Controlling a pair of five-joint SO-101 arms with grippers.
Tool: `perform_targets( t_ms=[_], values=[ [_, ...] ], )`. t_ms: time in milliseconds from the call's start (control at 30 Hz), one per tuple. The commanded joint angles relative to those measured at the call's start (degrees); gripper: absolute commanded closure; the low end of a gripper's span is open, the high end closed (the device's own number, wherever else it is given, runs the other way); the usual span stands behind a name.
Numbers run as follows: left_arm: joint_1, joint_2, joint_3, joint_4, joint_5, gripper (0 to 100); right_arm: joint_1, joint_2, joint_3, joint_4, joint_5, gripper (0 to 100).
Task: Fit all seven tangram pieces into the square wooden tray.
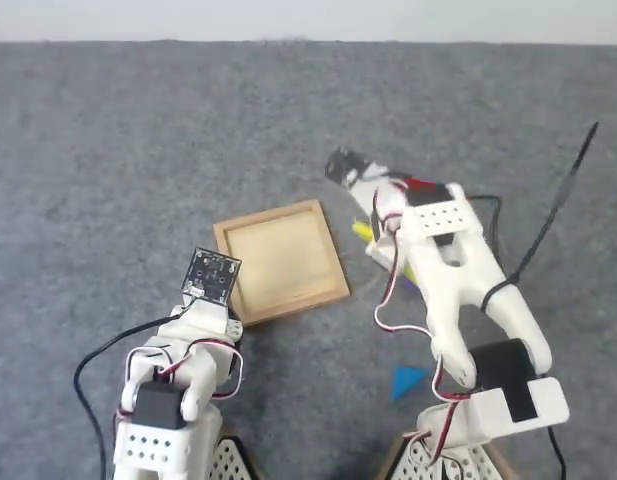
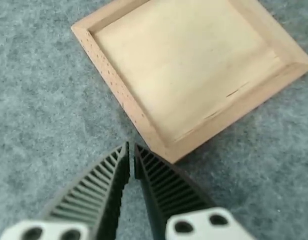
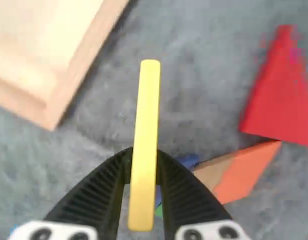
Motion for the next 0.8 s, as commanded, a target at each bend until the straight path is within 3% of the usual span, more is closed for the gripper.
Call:
perform_targets(
  t_ms=[0,300,400,533,767],
  values=[
    [-0.4,-1.1,-0.6,0.3,-0.1,98,-3.3,0.0,-9.4,3.7,-5.3,99.2],
    [-0.4,-1.1,-0.6,0.3,-0.1,98,-18.2,5.5,-22.6,8.4,3.3,99.2],
    [-0.4,-1.1,-0.6,0.3,-0.1,98,-20.1,13.4,-28.7,9.2,6.9,99.2],
    [-0.4,-1.1,-0.6,0.3,-0.1,98,-22.9,21.7,-35.6,13.1,17.8,99.2],
    [-0.4,-1.1,-0.6,0.3,-0.1,98,-24.3,29.1,-44.9,13.9,24.1,99.2]
  ],
)
